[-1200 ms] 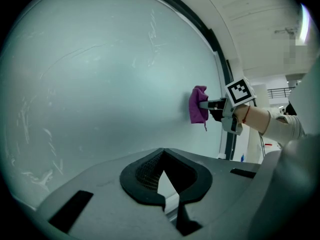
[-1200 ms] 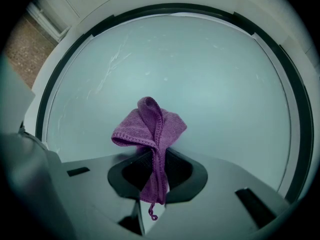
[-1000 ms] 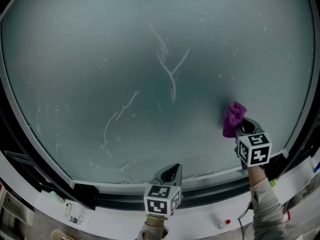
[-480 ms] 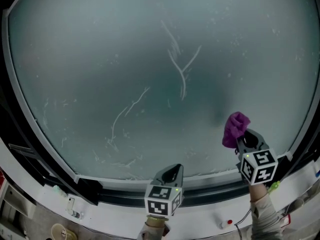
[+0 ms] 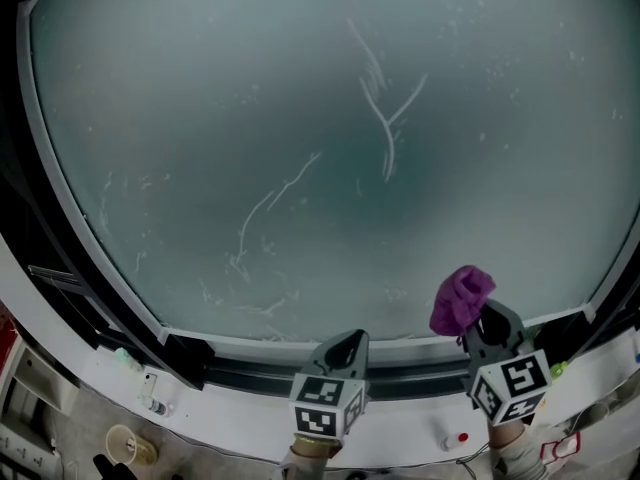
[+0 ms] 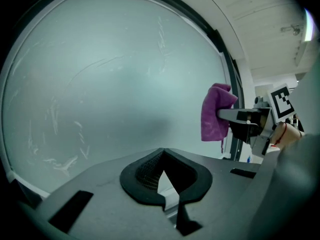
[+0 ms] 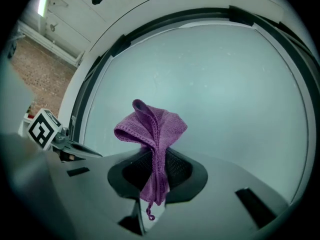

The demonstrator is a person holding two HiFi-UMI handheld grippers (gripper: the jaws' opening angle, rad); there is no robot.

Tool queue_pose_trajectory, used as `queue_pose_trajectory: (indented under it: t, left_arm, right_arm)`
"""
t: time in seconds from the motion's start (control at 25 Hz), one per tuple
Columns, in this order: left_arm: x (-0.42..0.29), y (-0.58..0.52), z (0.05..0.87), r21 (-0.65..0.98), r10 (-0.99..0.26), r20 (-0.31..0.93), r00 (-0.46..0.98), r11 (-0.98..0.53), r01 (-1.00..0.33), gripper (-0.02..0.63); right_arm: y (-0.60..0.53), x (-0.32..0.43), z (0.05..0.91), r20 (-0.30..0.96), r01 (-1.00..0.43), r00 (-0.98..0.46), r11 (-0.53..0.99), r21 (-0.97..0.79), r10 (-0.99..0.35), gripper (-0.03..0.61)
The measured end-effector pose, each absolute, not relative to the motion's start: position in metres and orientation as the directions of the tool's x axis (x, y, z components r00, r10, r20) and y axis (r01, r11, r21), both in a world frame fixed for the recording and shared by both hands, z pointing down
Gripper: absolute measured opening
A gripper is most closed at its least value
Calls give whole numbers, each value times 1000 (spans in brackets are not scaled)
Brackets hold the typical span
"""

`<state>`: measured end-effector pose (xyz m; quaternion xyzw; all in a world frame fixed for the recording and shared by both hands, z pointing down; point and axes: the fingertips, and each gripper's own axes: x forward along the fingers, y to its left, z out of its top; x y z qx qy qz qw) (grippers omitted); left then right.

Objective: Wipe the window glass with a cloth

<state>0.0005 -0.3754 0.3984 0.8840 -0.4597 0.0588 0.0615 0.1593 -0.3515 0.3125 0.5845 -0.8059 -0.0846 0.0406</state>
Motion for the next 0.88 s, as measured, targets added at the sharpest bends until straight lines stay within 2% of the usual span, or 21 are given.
queue_pose_trajectory:
  t: [0.56, 0.88]
  left_arm:
    - [-40, -336, 436, 83, -844, 173, 508, -501, -861, 5]
    - [-37, -332, 436, 76, -837, 175, 518, -513, -855, 5]
  right_arm:
    - [-311, 121, 383, 3, -890, -455, 455, 37, -890, 54]
    - [-301, 112, 395, 30, -871, -482, 482, 92, -876, 54]
